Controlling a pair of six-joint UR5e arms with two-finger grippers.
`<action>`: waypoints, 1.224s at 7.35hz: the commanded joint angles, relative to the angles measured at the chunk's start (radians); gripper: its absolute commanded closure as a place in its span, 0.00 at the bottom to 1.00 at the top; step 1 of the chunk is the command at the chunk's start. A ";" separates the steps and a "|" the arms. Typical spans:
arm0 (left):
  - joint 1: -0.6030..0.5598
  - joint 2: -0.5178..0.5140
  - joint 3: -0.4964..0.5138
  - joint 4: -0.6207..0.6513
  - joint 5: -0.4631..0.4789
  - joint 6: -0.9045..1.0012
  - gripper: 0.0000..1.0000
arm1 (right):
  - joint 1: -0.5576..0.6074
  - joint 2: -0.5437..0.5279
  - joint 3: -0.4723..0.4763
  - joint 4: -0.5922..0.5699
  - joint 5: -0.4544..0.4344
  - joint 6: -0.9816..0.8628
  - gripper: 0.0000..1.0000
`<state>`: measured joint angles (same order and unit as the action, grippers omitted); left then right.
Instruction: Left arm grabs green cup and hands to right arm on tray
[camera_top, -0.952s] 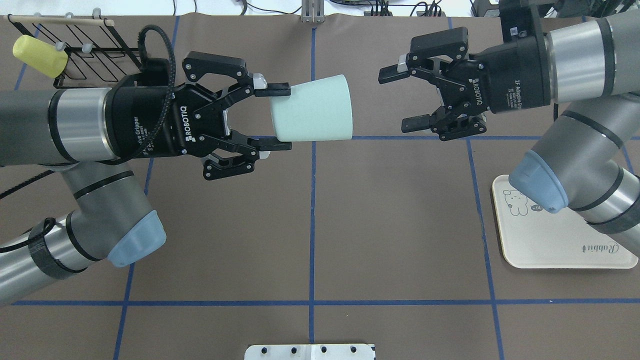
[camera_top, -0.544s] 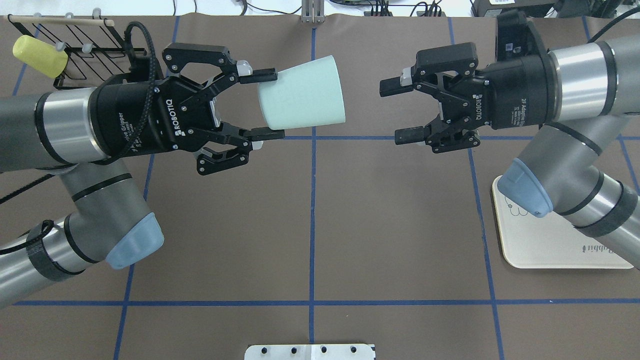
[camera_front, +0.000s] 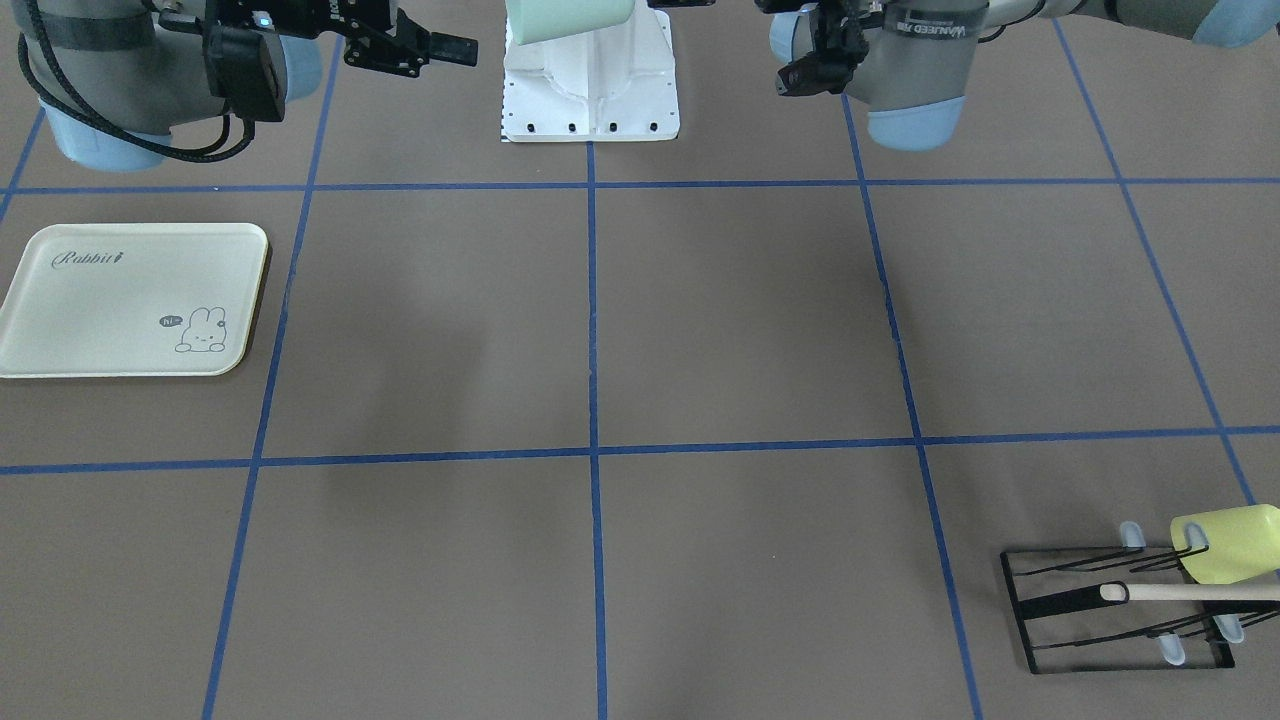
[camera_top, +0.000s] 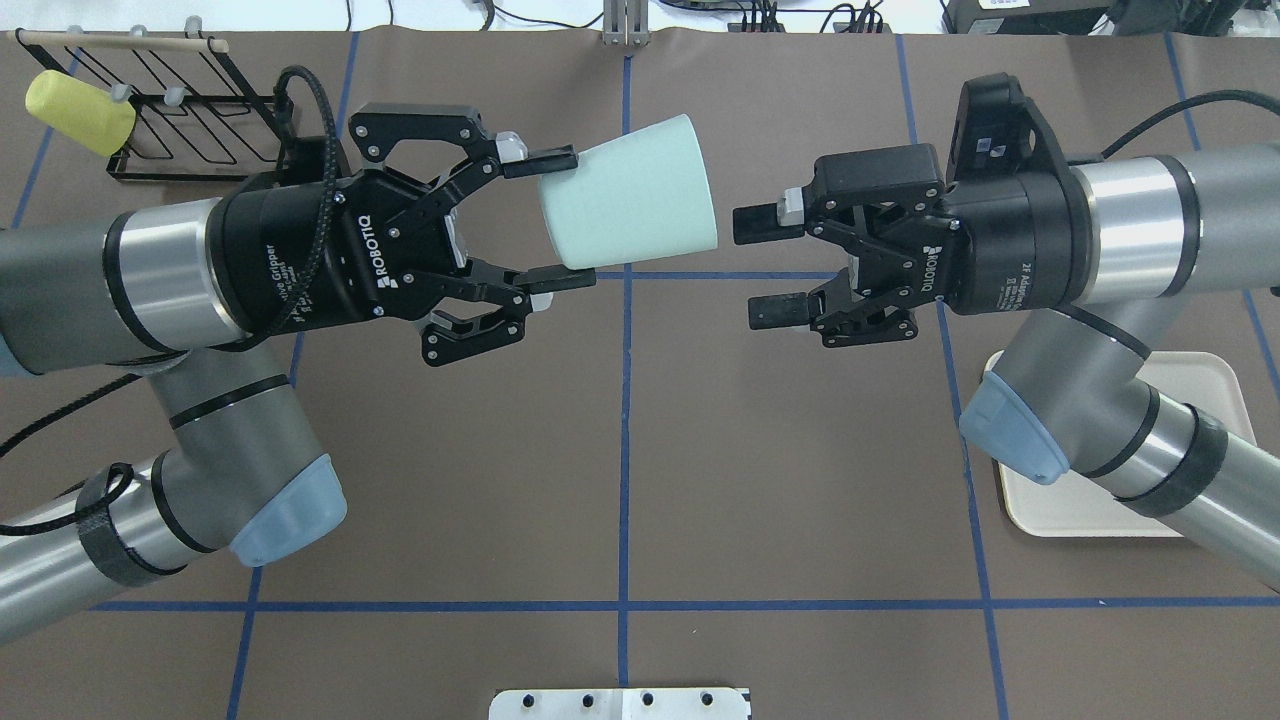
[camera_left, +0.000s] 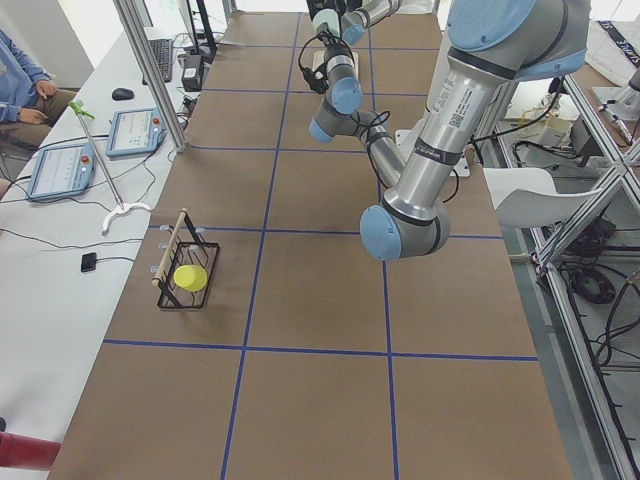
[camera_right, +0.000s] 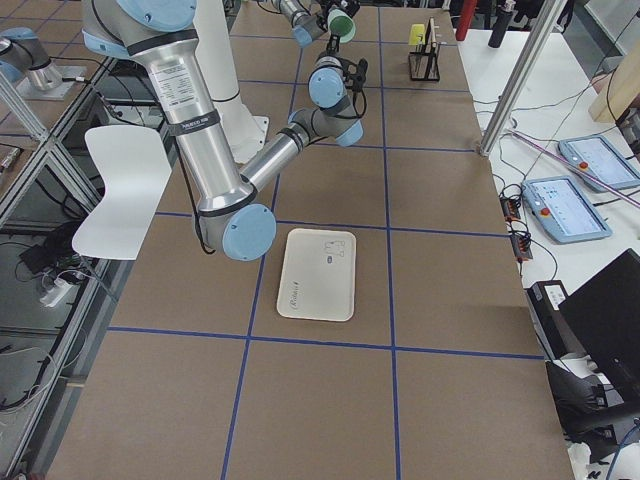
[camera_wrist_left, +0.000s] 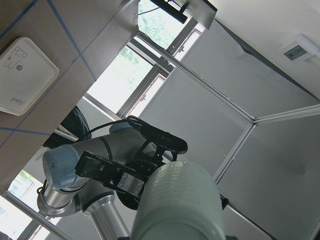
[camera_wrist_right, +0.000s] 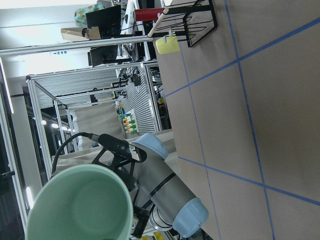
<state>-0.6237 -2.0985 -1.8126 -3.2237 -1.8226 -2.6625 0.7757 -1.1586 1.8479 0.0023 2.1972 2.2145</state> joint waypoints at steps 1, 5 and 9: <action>0.028 -0.003 0.001 0.001 0.003 0.001 1.00 | -0.018 -0.001 -0.001 0.015 -0.039 0.002 0.12; 0.053 -0.017 -0.004 0.008 0.023 0.001 1.00 | -0.019 -0.009 -0.004 0.016 -0.043 0.002 0.14; 0.068 -0.038 0.006 0.015 0.040 0.003 1.00 | -0.021 -0.012 -0.007 0.125 -0.045 0.060 0.56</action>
<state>-0.5593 -2.1356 -1.8078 -3.2095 -1.7936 -2.6611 0.7557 -1.1686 1.8416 0.1025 2.1523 2.2600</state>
